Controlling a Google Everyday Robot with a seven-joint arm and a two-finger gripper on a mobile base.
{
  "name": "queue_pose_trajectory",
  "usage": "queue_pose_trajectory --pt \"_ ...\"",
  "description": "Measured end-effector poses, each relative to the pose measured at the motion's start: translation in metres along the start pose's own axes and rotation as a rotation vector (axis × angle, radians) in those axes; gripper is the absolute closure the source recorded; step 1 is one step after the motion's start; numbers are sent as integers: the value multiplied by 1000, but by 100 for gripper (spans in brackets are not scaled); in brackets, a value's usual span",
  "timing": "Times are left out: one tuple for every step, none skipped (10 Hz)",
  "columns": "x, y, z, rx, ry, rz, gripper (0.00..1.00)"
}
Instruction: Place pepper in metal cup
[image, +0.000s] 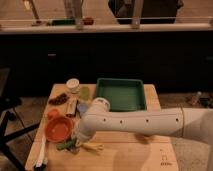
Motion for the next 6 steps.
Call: queue_pose_trajectory --pt "0 1 0 -1 -1 2 28" --pt "0 1 0 -2 -1 3 22" --pt "0 1 0 -4 -2 4 20" --pt "0 1 1 -6 -3 6 20" --pt "0 1 1 -7 -3 7 20" --pt "0 1 1 -8 -1 7 20"
